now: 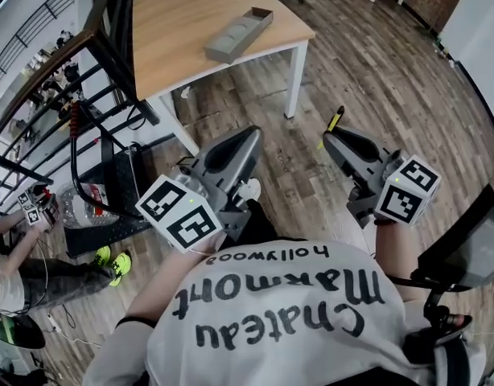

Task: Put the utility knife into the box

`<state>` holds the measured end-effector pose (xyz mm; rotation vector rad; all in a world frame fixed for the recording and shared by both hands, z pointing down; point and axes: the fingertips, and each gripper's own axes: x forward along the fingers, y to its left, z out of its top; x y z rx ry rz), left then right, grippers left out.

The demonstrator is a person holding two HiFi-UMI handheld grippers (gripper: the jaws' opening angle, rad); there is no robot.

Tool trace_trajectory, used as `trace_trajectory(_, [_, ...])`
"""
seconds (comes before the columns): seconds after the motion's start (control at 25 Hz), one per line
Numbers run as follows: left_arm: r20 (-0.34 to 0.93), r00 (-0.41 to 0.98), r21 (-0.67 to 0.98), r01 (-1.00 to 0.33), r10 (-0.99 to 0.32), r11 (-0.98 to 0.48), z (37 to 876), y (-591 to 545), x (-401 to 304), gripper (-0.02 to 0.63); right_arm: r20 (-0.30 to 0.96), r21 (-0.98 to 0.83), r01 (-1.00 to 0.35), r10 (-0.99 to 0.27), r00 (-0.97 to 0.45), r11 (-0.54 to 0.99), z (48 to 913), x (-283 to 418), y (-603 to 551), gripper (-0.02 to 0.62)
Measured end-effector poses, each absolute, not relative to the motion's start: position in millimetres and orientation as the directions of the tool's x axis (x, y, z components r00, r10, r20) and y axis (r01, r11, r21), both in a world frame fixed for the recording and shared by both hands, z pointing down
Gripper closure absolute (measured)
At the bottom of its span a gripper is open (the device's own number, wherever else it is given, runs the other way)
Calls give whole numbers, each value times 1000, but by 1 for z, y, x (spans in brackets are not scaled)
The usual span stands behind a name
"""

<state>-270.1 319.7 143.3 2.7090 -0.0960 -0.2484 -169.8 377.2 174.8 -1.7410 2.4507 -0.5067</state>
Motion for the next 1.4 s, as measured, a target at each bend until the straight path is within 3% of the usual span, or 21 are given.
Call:
trace_trajectory(0.2, [-193, 980, 407, 32, -52, -913, 138, 303, -248, 600, 145, -316, -916, -941, -306, 249, 170, -150, 363, 537])
trace_trajectory(0.96, [-181, 982, 458, 29, -61, -889, 138, 144, -185, 600, 170, -326, -906, -926, -337, 270, 165, -110, 211, 537])
trace_trajectory(1.4, [-161, 986, 465, 43, -37, -884, 196, 77, -145, 600, 180, -356, -901, -929, -324, 246, 226, -73, 144, 538])
